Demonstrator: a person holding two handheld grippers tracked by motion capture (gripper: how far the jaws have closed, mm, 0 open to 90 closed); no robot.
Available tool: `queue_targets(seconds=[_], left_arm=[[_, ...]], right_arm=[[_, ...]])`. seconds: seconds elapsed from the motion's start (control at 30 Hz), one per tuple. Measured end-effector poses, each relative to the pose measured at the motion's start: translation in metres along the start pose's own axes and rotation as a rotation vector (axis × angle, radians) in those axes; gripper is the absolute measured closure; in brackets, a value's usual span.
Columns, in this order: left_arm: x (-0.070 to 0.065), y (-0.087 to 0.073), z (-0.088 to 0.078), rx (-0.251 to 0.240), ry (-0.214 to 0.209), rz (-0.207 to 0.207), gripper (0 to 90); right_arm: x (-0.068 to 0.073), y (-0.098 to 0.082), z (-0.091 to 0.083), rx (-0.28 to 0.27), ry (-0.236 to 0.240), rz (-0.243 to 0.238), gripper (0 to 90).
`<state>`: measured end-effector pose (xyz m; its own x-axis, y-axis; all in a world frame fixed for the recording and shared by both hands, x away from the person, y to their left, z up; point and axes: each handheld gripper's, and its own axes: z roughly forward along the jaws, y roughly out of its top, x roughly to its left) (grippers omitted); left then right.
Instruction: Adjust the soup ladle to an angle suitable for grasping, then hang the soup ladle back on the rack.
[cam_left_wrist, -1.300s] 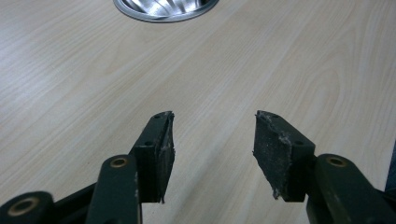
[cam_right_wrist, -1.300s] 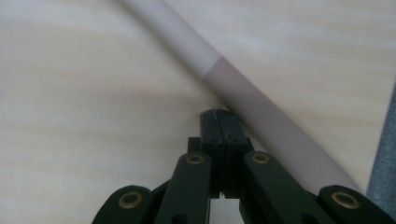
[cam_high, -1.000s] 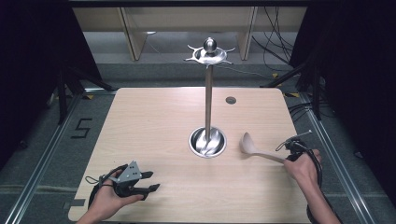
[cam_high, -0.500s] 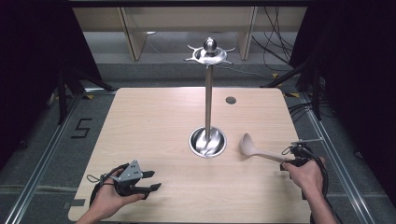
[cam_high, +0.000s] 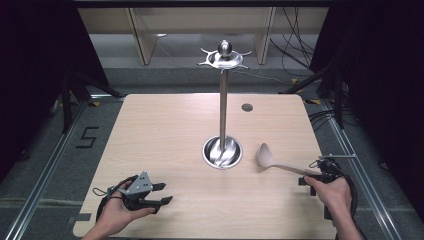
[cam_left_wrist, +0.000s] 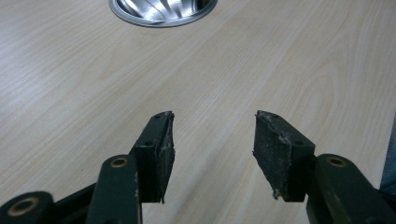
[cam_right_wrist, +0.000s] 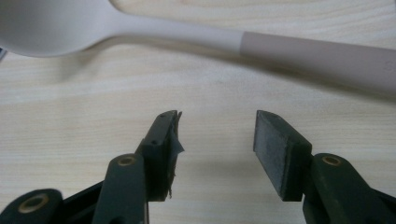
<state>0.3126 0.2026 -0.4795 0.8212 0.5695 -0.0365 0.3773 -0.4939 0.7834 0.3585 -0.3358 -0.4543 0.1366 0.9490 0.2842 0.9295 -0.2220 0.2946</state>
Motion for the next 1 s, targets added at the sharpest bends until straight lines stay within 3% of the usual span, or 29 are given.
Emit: queue_targets(seconds=[0.03,0.07,0.1,0.13,0.17,0.2,0.23,0.27,0.3,0.33,0.37,0.4,0.43,0.47,0.5,0.53,0.57,0.6,0.63,0.7,0.77,0.8,0.83,0.9,0.93,0.97,1.0], left_arm=[[-0.002,-0.001,0.001,-0.018,0.009,-0.012,46.6],[0.0,-0.001,-0.001,-0.005,0.009,-0.003,46.7],[-0.001,-0.001,-0.001,-0.011,0.016,-0.006,46.7],[-0.002,-0.002,-0.002,-0.015,0.016,-0.007,46.7],[-0.001,-0.002,-0.005,-0.001,0.029,0.019,46.7],[-0.002,-0.002,-0.005,-0.002,0.02,0.008,46.7],[-0.003,-0.002,-0.005,-0.012,0.024,0.007,46.7],[-0.002,-0.002,-0.005,-0.011,0.026,0.009,46.7],[-0.003,-0.002,-0.005,-0.022,0.026,-0.003,46.7],[-0.003,-0.002,-0.005,-0.022,0.026,-0.003,46.7],[-0.003,-0.002,-0.004,-0.031,0.023,-0.014,46.7],[-0.002,-0.003,-0.003,-0.014,0.017,-0.009,46.6],[-0.002,-0.003,-0.002,-0.011,0.02,-0.01,46.7],[-0.003,-0.003,-0.001,-0.014,0.014,-0.015,46.7],[-0.001,-0.002,-0.002,0.008,0.023,0.013,46.7],[-0.001,-0.002,-0.002,0.008,0.023,0.013,46.6],[-0.002,0.001,-0.001,-0.015,0.014,0.019,46.7],[-0.002,0.002,-0.001,-0.011,0.013,0.024,46.7],[-0.004,0.003,0.0,-0.022,0.013,0.002,46.7],[-0.003,0.005,0.0,-0.025,0.005,0.036,46.6],[-0.005,0.002,0.0,-0.013,0.002,0.013,46.6],[-0.006,0.0,0.001,-0.027,0.003,-0.01,46.5],[-0.004,-0.001,-0.001,0.003,0.005,0.014,46.6],[-0.004,-0.002,-0.003,-0.029,0.016,0.002,46.6],[-0.001,-0.001,-0.005,-0.02,0.021,0.038,46.6],[-0.003,-0.001,-0.006,-0.024,0.013,0.001,46.6],[-0.003,-0.002,-0.007,-0.03,0.027,0.006,46.6]], right_arm=[[-0.005,0.0,0.0,-0.027,-0.012,-0.066,49.9],[-0.005,0.0,-0.003,-0.037,-0.016,-0.068,49.3],[-0.008,0.0,-0.004,-0.037,-0.012,-0.1,48.5],[-0.005,-0.002,-0.004,-0.06,-0.006,-0.043,48.0],[-0.002,-0.002,-0.006,-0.027,-0.011,0.011,47.0],[-0.01,0.0,-0.003,-0.055,-0.029,-0.078,45.5],[-0.009,0.0,-0.004,-0.028,-0.025,-0.025,44.7],[-0.012,0.002,-0.005,-0.023,-0.02,-0.03,42.9],[-0.01,0.001,-0.004,-0.025,-0.031,0.015,40.3],[-0.01,0.001,-0.004,-0.025,-0.031,0.015,40.3],[-0.008,0.003,-0.004,-0.016,-0.022,0.082,38.8],[-0.015,0.009,-0.003,0.006,-0.032,0.077,38.2],[-0.014,0.011,-0.002,0.011,-0.033,0.119,37.5],[-0.015,0.013,0.0,0.032,-0.01,0.157,36.4],[-0.017,0.015,0.002,0.057,-0.004,0.173,35.9],[-0.018,0.016,0.005,0.084,0.023,0.199,35.9],[-0.021,0.017,0.007,0.085,0.021,0.181,35.9],[-0.021,0.017,0.01,0.091,0.029,0.216,35.9],[-0.022,0.018,0.012,0.106,0.031,0.238,35.9],[-0.026,0.021,0.014,0.098,0.008,0.255,35.8],[-0.028,0.023,0.015,0.086,-0.008,0.293,35.5],[-0.031,0.024,0.014,0.089,-0.01,0.287,35.2],[-0.031,0.025,0.015,0.083,-0.02,0.292,34.9],[-0.034,0.026,0.015,0.078,-0.014,0.288,34.7],[-0.033,0.027,0.015,0.075,-0.022,0.307,34.7],[-0.033,0.027,0.016,0.068,-0.032,0.311,34.7],[-0.032,0.027,0.015,0.067,-0.028,0.325,34.7]])
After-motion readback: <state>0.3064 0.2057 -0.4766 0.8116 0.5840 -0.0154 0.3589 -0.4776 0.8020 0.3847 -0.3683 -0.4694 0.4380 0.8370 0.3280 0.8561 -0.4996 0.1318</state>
